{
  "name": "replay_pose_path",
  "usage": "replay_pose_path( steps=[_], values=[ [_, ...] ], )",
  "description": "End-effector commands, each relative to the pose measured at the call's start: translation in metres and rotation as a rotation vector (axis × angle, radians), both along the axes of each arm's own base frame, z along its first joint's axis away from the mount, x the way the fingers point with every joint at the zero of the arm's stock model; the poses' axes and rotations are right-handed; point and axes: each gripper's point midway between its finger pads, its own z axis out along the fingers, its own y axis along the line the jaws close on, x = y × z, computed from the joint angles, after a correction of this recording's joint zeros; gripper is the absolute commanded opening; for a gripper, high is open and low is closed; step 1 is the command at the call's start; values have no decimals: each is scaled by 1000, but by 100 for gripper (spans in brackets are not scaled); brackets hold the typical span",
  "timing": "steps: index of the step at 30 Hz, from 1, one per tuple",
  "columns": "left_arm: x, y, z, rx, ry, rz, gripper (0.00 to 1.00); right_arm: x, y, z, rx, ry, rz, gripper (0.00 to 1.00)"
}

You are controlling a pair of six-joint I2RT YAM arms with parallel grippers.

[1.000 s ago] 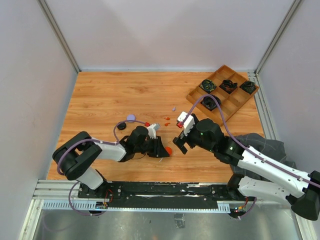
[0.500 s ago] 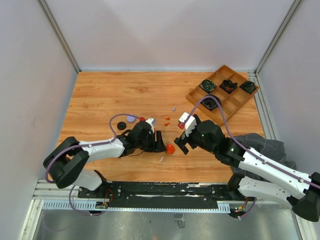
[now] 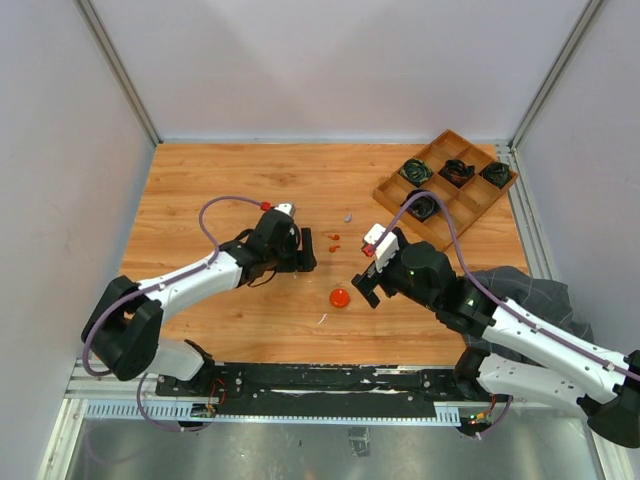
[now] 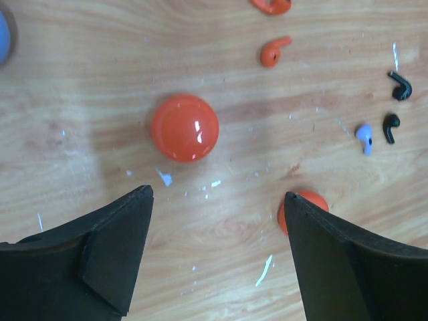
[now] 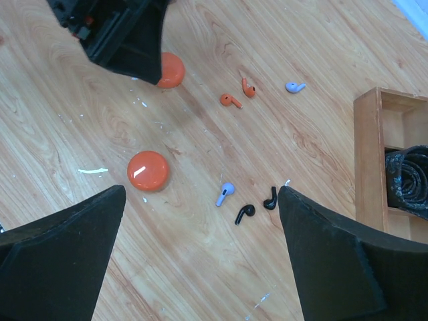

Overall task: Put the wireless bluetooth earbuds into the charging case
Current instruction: Pick up the charging case at the center of the board.

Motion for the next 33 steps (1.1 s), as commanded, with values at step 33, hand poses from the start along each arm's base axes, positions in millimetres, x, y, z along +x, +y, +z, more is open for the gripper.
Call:
replay_pose_path(
  steps=[33],
  values=[
    [30, -9, -55, 173, 143, -74, 47, 2, 5, -3, 39, 17, -10, 98]
  ],
)
